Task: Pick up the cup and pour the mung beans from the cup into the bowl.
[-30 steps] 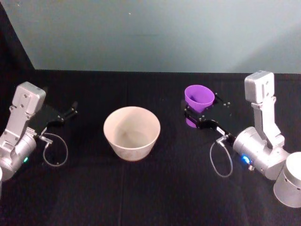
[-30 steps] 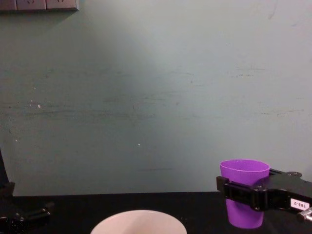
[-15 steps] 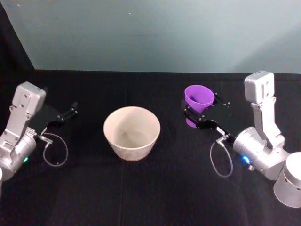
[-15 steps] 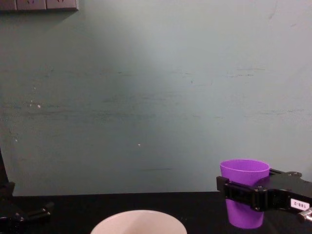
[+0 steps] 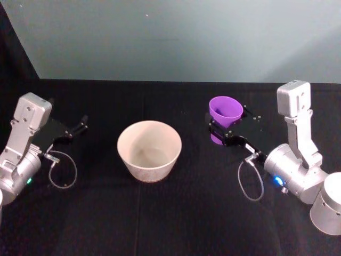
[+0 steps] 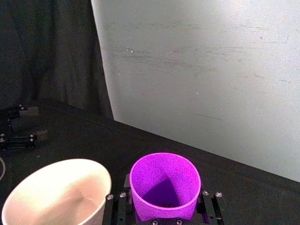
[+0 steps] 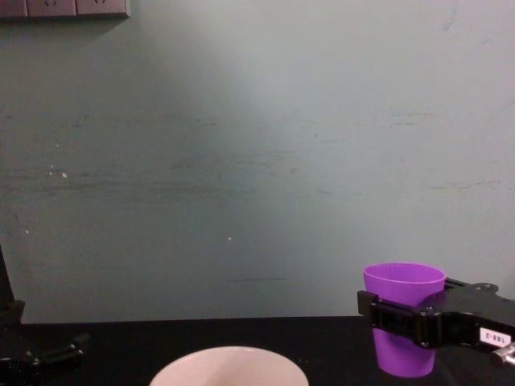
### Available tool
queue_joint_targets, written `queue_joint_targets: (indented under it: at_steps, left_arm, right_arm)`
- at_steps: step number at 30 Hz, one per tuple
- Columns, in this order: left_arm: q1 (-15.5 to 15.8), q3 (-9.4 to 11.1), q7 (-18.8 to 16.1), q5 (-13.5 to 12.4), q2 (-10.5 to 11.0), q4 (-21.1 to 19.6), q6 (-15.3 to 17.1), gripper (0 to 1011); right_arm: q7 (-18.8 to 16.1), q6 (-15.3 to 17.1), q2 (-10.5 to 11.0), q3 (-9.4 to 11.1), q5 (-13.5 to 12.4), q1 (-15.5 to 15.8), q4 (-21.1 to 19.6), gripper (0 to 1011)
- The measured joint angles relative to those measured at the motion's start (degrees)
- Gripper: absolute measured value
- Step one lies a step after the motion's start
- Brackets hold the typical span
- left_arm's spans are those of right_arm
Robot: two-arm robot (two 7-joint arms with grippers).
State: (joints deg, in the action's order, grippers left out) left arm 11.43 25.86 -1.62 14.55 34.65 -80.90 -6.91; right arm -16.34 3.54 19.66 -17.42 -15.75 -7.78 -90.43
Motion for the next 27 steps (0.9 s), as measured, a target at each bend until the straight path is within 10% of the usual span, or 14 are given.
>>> queue_joint_targets:
  at_steps: [27]
  left_arm:
    - [0.0,0.0,0.0,0.0,0.0,0.0,0.0,1000]
  right_arm:
    - [0.0,0.0,0.0,0.0,0.0,0.0,0.0,726]
